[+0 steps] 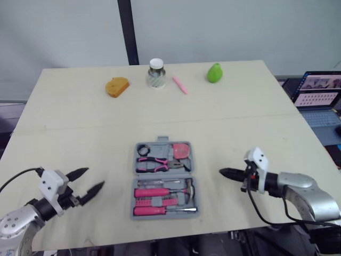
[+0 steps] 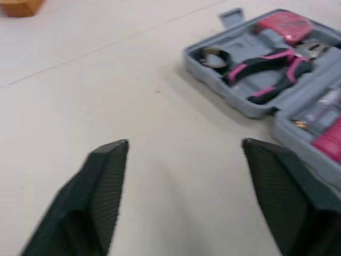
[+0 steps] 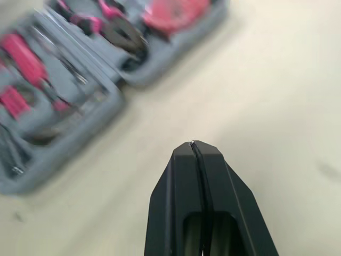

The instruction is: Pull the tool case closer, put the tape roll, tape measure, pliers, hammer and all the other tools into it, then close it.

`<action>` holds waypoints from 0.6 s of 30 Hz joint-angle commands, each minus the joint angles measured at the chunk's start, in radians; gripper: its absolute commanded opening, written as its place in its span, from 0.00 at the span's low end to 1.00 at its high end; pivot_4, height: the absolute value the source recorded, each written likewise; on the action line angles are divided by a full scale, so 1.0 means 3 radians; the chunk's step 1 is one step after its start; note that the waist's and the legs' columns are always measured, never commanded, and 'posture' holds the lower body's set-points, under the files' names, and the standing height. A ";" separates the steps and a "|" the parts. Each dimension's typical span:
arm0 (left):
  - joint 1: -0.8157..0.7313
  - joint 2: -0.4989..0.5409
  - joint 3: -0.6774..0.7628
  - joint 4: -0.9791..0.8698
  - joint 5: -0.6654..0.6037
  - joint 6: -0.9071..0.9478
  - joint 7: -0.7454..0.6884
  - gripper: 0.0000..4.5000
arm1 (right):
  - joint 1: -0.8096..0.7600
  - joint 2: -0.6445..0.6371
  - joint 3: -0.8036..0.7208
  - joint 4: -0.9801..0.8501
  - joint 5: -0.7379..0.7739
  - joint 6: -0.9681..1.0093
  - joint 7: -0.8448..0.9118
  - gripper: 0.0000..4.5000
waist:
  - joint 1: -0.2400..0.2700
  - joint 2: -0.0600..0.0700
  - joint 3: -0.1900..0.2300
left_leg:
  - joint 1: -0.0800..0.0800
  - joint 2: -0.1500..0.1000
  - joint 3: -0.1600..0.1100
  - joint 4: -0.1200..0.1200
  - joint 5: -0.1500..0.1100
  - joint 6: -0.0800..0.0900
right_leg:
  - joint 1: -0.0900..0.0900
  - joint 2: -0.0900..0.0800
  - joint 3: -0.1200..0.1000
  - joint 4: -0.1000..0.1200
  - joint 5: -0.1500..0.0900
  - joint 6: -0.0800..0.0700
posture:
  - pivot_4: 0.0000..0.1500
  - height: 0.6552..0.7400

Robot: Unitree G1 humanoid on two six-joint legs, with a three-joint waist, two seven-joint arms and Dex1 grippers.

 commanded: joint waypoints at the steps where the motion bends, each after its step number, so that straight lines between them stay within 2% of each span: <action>1: -0.0084 0.0042 0.0087 0.0165 0.0013 -0.0117 -0.0022 0.34 | -0.0039 -0.0056 -0.0122 0.0261 -0.0097 -0.0325 0.0102 0.00 | 0.0003 0.0001 0.0001 | 0.0000 0.0000 0.0001 0.0000 0.0000 0.0000 | -0.0001 0.0000 0.0000 0.0000 0.0000 0.0000 | 1.00 1.00; 4: -0.0144 0.0042 0.0018 0.0271 0.0052 -0.0167 -0.0039 0.00 | -0.0128 -0.0002 -0.0106 0.0445 -0.0158 -0.0455 0.0078 0.00 | 0.0002 0.0001 0.0001 | 0.0000 0.0000 0.0002 0.0000 0.0000 0.0000 | 0.0000 -0.0001 0.0001 -0.0001 0.0001 0.0001 | 1.00 1.00; 13: -0.0145 0.0001 -0.0264 0.0099 0.0098 -0.0063 -0.0030 0.00 | -0.0333 0.0177 0.0151 0.0334 -0.0238 -0.0418 0.0109 0.00 | 0.0007 0.0003 0.0002 | 0.0000 0.0002 0.0002 0.0001 0.0001 -0.0002 | 0.0000 -0.0002 0.0002 0.0000 0.0001 0.0001 | 1.00 1.00; 18: -0.0266 -0.0045 -0.0592 0.0062 0.0205 0.0045 -0.0011 0.00 | -0.0415 0.0237 0.0387 0.0241 -0.0380 -0.0348 0.0062 0.00 | 0.0012 0.0004 0.0003 | 0.0000 0.0002 0.0002 0.0001 0.0001 -0.0003 | 0.0000 -0.0002 0.0002 0.0000 0.0001 0.0001 | 1.00 1.00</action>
